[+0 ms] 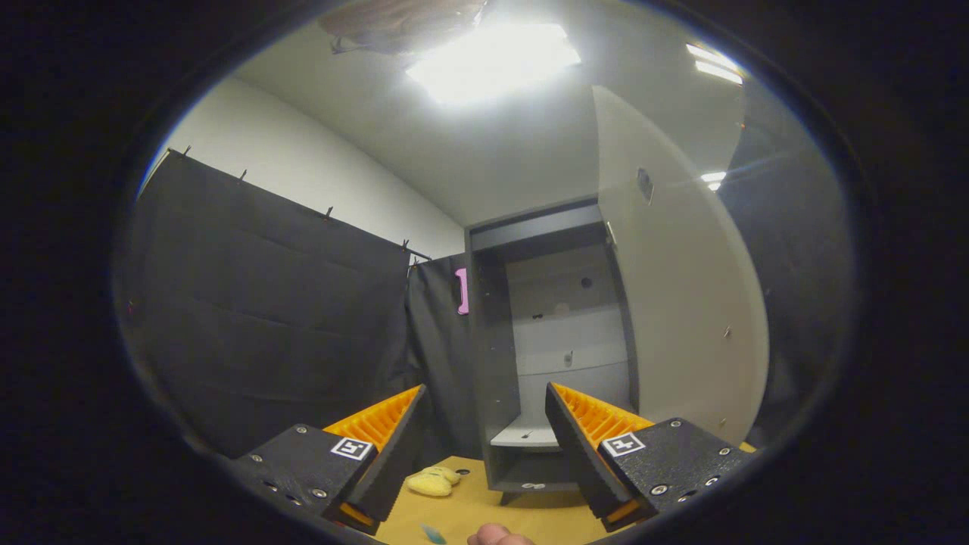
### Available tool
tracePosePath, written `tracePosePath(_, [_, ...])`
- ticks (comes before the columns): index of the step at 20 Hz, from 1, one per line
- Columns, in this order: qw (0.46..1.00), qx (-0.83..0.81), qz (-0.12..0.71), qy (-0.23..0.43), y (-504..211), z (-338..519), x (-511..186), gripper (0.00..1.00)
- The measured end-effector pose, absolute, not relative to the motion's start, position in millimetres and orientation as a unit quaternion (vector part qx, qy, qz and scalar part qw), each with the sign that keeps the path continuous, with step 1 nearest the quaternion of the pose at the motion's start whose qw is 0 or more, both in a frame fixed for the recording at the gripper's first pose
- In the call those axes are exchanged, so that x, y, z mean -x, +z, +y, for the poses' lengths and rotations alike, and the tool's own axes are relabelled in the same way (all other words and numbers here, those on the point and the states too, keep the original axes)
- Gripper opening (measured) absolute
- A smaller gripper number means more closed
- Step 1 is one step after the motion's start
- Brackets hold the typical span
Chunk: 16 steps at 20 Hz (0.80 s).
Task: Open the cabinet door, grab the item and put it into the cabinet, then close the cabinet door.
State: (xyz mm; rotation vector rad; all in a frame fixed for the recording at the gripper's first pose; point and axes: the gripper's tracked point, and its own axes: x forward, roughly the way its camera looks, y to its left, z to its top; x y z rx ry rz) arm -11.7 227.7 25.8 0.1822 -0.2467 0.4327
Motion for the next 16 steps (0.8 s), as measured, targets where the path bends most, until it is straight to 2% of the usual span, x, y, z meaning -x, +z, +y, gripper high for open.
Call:
tracePosePath(5, [0.977, -0.066, -0.006, 0.203, -156, 352, -2, 0.94])
tracePosePath(10, [0.989, -0.044, 0.102, 0.101, -305, 373, -43, 0.95])
tracePosePath(11, [0.988, -0.045, 0.12, 0.083, -328, 375, -52, 0.95])
tracePosePath(16, [0.984, -0.021, 0.16, 0.076, -385, 404, -60, 0.95])
